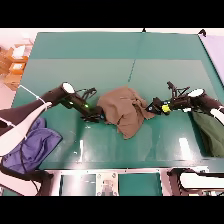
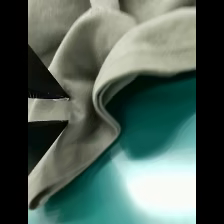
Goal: Fold the shirts.
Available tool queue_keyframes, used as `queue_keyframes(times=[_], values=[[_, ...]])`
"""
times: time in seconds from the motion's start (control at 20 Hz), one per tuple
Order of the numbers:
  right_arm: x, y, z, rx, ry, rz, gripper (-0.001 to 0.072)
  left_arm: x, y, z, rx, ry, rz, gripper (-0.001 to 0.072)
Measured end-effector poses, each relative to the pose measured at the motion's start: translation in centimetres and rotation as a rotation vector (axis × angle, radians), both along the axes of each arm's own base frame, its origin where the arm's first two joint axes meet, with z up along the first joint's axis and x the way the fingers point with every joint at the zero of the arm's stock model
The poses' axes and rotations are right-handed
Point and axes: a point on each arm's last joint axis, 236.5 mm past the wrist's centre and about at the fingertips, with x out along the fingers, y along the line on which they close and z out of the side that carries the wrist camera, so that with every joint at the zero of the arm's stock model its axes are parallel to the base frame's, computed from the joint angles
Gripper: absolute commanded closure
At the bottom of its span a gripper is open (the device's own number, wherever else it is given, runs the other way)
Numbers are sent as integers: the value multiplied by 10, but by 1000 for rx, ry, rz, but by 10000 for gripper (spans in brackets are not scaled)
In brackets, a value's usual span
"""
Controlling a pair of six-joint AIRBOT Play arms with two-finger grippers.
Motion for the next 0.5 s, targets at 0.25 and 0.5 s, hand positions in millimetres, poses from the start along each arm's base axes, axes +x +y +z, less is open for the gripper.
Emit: queue_keyframes(times=[0.25,0.5], values=[[2,-5,13,28,-6,18,273,12,-30,-13,16,-102,55,676],[-3,-37,17,54,23,-46,145,15,-35,-7,30,-150,14,676]])
